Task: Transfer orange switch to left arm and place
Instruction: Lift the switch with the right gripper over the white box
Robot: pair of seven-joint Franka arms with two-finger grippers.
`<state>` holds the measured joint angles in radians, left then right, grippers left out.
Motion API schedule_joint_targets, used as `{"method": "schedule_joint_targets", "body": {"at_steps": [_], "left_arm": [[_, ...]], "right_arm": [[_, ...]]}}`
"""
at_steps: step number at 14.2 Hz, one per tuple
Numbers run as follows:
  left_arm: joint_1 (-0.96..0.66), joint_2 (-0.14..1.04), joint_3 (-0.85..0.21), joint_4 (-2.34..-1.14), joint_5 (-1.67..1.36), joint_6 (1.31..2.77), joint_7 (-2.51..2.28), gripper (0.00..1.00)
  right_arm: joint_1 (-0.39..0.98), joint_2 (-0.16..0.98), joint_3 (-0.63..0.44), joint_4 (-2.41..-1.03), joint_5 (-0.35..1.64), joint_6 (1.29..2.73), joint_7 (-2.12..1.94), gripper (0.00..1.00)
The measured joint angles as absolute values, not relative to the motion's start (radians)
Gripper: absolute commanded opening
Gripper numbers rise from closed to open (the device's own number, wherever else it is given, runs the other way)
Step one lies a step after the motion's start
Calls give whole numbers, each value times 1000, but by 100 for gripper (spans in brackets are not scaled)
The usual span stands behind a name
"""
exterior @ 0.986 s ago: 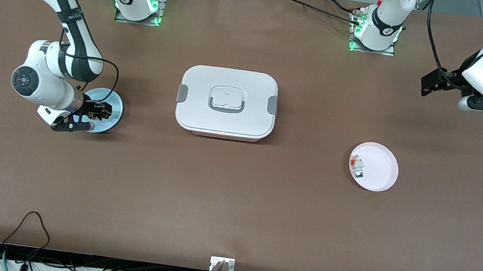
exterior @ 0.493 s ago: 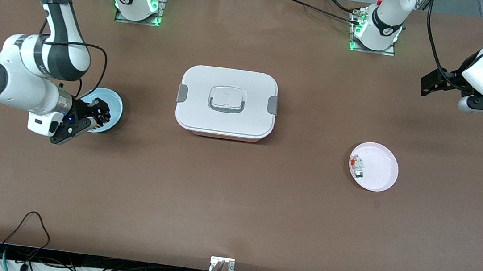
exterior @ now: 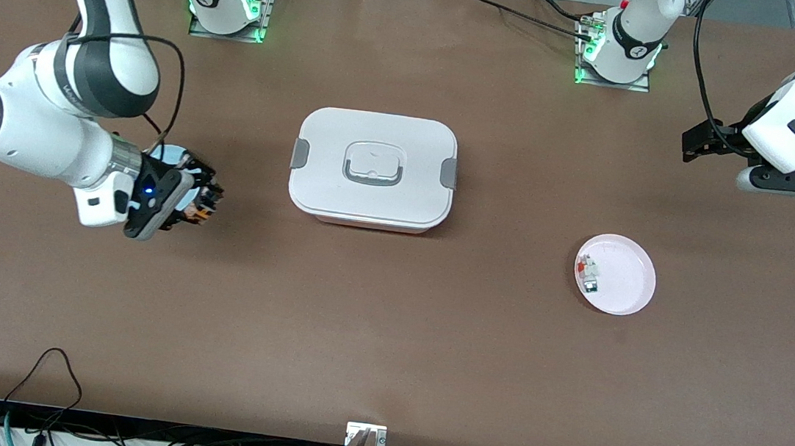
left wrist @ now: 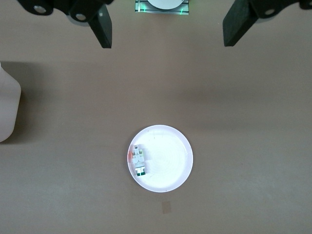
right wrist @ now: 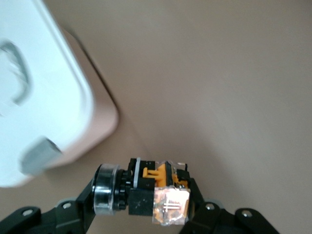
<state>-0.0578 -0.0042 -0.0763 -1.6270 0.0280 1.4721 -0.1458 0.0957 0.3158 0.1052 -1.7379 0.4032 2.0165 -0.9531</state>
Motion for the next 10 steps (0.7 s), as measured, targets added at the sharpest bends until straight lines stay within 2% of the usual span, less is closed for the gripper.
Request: {"method": "schedule_joint_targets", "body": {"at_steps": [6,10], "left_arm": [[-49,-10,-69,-1623,-266,1440,-141,100],[13,-26,-64,-1620,-524,1376,-133,100]], "right_arm": [[225,274,107,-1698,588,2019,-1043,5],[267,273,106,-1674,746,2021,-1142,5]]}}
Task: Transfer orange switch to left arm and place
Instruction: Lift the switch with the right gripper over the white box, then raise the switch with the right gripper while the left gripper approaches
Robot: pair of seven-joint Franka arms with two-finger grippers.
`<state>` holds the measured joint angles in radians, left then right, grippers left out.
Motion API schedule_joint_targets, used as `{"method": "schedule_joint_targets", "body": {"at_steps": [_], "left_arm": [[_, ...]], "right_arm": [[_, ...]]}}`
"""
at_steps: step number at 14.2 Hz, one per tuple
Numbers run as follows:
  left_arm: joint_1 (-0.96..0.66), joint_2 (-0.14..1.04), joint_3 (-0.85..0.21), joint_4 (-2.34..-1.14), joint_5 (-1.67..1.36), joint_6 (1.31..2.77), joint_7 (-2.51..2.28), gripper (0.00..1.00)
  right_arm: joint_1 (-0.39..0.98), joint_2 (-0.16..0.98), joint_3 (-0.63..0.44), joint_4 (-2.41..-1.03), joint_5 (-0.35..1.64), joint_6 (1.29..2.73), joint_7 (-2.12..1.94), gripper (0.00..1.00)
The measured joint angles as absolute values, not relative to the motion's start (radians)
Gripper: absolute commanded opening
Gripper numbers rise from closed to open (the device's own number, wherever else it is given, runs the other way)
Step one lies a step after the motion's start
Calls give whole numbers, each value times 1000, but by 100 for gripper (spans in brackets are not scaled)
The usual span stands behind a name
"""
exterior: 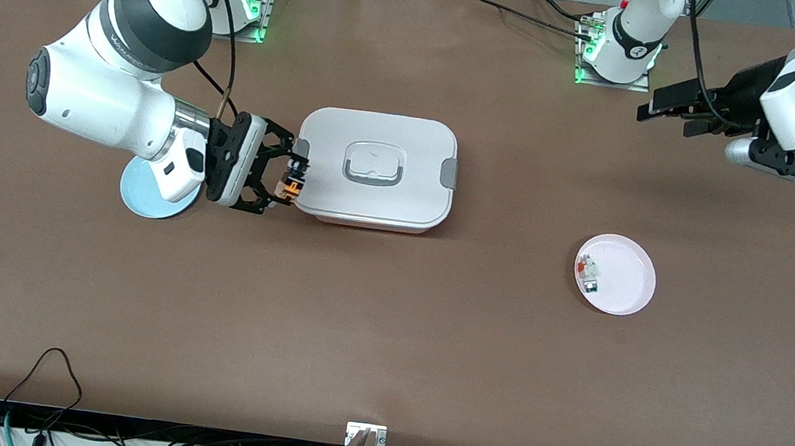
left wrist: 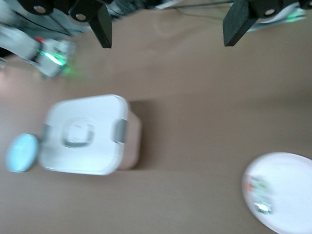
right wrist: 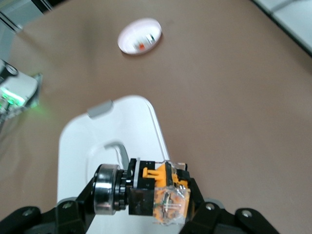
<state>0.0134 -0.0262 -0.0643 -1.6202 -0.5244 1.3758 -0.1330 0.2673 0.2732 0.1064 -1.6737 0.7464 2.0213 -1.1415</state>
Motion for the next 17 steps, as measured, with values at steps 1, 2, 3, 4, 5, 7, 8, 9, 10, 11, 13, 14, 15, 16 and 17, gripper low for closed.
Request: {"method": "schedule_joint_targets", "body": {"at_steps": [1,2,3,4,5,7,8,9,10,11,13,14,15,16,17], "left_arm": [[24,-28,-64,-1620,-578,1367,-129,100],[28,-28,-64,-1621,-622,1363,-121,100],[28,-28,-64,-1623,-663,1361,-105,100],[28,-27,-66,-1627,-706,1358,-90,100],[27,-25,-69,-1634,-747,1356,-79,100],[23,-21,-76,-1657,-825,1355,-63,100],[21,-19,-83,-1677,-866,1361,-60,100],[20,-18,-91,-1705,-910,1383,-57,100],[19,-15,-96,-1736,-960,1416,-54,100],[18,-11,-98,-1765,-1018,1450,-52,100],[17,2,-99,-1817,-1147,1520,-49,100],[17,10,-99,-1834,-1201,1547,-47,100],[17,19,-101,-1843,-1243,1568,-46,99],[17,28,-110,-1849,-1275,1589,-46,99],[17,35,-125,-1857,-1303,1615,-46,99]], "right_arm": [[283,273,106,-1661,776,2022,-1145,5],[299,273,107,-1647,807,2024,-1146,5],[315,273,107,-1633,842,2028,-1146,5],[329,272,107,-1622,877,2036,-1146,5],[343,272,107,-1614,912,2049,-1146,5],[386,272,107,-1606,973,2113,-1146,5],[416,272,107,-1604,999,2160,-1146,5],[449,272,108,-1603,1023,2204,-1145,5],[483,272,108,-1603,1048,2248,-1141,5],[513,274,108,-1603,1064,2292,-1128,5],[561,282,108,-1601,1070,2355,-1090,5],[577,285,107,-1600,1070,2368,-1081,5],[587,288,107,-1599,1070,2373,-1075,5],[592,290,107,-1596,1070,2374,-1073,5],[592,292,106,-1595,1070,2375,-1072,5]]}}
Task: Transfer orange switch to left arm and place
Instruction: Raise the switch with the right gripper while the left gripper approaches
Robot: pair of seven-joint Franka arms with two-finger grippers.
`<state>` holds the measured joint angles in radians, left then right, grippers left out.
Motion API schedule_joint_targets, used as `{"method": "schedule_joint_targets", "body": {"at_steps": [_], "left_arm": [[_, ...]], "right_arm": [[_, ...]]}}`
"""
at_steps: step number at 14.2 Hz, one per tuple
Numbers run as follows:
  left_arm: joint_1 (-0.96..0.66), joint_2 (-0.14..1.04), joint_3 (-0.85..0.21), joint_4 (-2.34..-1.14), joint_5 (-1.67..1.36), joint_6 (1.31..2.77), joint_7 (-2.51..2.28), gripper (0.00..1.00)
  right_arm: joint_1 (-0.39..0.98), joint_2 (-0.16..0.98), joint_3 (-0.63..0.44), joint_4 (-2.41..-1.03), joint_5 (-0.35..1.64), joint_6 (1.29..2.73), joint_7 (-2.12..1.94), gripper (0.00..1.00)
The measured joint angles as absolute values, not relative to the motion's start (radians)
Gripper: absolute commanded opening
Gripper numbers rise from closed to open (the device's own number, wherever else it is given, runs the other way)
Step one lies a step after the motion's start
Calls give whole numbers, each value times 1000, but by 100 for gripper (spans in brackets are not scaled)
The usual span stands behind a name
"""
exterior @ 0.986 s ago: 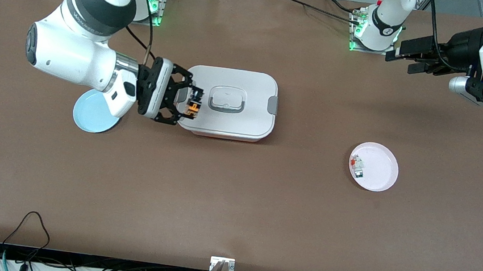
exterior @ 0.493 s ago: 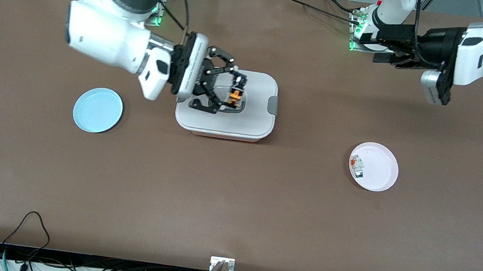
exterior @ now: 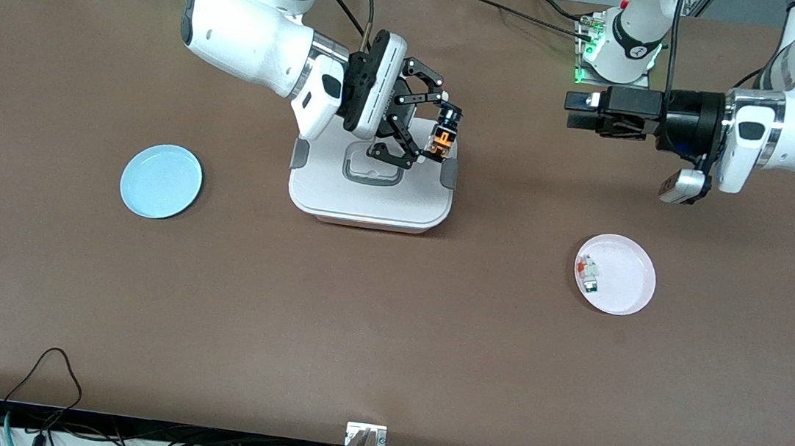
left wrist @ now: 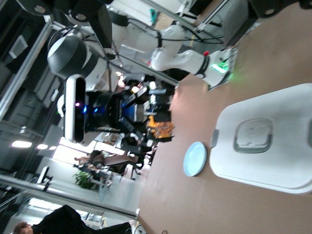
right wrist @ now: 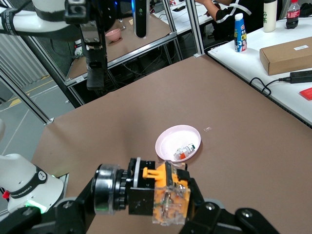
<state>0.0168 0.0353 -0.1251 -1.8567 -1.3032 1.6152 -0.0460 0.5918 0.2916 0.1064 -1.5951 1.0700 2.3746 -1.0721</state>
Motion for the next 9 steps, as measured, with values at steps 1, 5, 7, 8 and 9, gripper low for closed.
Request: {"method": "schedule_joint_targets", "body": {"at_steps": [1,5,7,8,9], "left_arm": [[17,41,-145,-1867,-1334,1650,-46,99],[13,71,-225,-1898,-1453,1778,-46,99],[13,95,-236,-1901,-1483,1810,-40,99],[13,111,-238,-1901,-1494,1818,-33,99],[13,128,-243,-1901,-1512,1825,-26,99]], "right_arm": [[592,292,104,-1594,1071,2375,-1072,5],[592,293,101,-1594,1074,2375,-1072,5],[592,293,101,-1589,1078,2375,-1072,5],[592,293,101,-1583,1079,2375,-1070,5],[592,293,101,-1574,1080,2375,-1060,5]]}}
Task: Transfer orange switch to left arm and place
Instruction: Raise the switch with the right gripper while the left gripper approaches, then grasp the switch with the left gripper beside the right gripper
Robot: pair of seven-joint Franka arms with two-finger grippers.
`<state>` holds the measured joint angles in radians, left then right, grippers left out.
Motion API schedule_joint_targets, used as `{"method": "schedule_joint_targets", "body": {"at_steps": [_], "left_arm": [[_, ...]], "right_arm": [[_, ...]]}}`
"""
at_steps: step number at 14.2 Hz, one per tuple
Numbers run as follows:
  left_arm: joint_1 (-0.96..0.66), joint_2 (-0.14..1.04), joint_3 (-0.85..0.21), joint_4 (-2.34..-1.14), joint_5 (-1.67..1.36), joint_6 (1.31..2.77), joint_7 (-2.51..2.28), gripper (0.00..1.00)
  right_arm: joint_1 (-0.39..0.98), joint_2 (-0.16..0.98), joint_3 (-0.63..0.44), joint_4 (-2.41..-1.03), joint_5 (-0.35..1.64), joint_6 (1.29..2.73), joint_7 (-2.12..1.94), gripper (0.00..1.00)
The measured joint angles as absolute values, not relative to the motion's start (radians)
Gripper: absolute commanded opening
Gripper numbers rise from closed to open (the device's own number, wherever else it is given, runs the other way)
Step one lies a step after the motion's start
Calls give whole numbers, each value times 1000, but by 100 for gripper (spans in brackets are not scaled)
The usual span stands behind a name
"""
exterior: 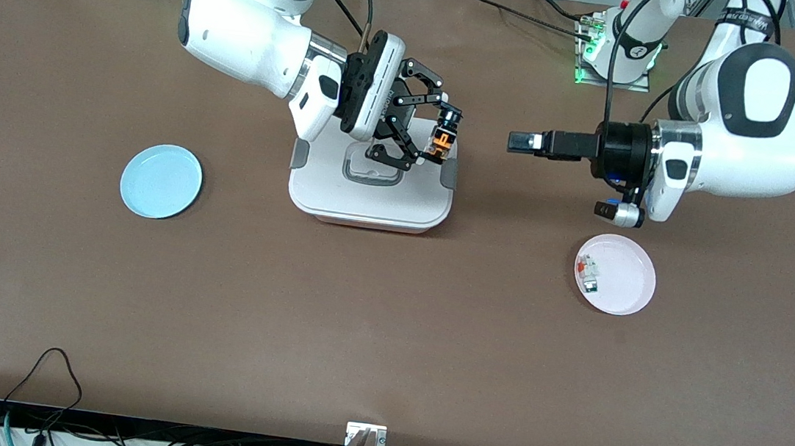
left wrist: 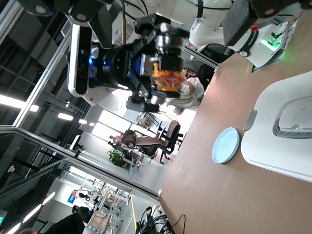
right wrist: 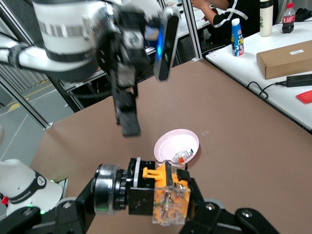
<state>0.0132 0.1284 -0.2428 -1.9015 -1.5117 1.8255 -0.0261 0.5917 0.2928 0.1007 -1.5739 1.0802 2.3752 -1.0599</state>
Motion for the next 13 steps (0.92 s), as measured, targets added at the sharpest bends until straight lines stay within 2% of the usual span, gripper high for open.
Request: {"method": "schedule_joint_targets", "body": {"at_steps": [5,9,10,13], "left_arm": [[13,163,-371,-1900,-1563,1943,-13,99],[14,150,-396,-1898,-1565,1945,-13,94],[14,150,-398,-1898,-1565,1945,-13,88],[17,150,-398,-1897,-1567,1945,-13,60]], "right_arm": [[595,293,101,-1557,1081,2379,-1039,5],[605,293,101,-1545,1081,2386,-1018,5],[606,293,101,-1542,1081,2386,-1017,5],[606,293,101,-1542,1081,2386,-1017,5]]}}
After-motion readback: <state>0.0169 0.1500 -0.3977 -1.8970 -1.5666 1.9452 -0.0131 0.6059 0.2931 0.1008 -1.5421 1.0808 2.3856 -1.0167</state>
